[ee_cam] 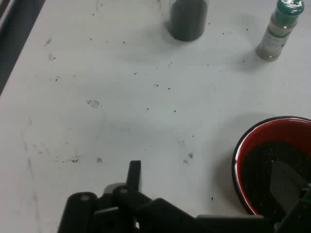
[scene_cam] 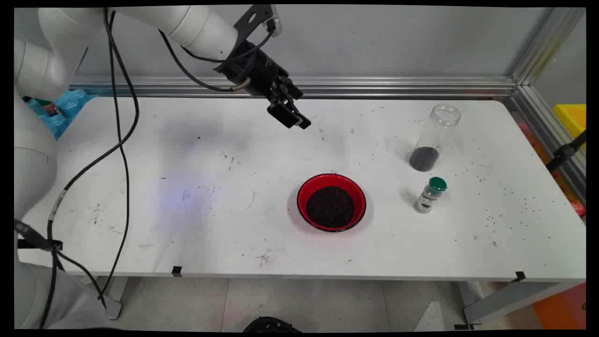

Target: Pick up the black seasoning powder from the table

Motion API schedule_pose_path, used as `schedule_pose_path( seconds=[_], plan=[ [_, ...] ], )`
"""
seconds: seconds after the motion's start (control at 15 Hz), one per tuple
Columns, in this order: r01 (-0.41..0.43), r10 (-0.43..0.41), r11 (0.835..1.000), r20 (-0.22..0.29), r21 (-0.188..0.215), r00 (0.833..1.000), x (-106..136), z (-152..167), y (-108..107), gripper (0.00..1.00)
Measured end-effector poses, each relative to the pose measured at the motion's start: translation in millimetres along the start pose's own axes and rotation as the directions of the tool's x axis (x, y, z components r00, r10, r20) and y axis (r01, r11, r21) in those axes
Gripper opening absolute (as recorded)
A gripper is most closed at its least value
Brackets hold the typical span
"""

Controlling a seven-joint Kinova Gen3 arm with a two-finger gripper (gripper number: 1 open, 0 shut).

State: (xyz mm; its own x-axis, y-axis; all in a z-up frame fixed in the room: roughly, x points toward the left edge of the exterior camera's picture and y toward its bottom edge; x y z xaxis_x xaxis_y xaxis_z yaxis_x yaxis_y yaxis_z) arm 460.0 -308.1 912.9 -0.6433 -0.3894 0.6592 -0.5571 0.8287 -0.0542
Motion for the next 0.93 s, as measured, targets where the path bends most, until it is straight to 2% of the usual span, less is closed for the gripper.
schedule_pose_path(
  seconds=[0.47, 0.93],
  plan=[
    [-0.024, 0.024, 0.999, -0.019, -0.028, 1.0, 14, 19, 0, 1.0],
    [-0.046, 0.04, 0.996, -0.07, -0.078, 0.997, 34, 71, 10, 1.0]
  ],
)
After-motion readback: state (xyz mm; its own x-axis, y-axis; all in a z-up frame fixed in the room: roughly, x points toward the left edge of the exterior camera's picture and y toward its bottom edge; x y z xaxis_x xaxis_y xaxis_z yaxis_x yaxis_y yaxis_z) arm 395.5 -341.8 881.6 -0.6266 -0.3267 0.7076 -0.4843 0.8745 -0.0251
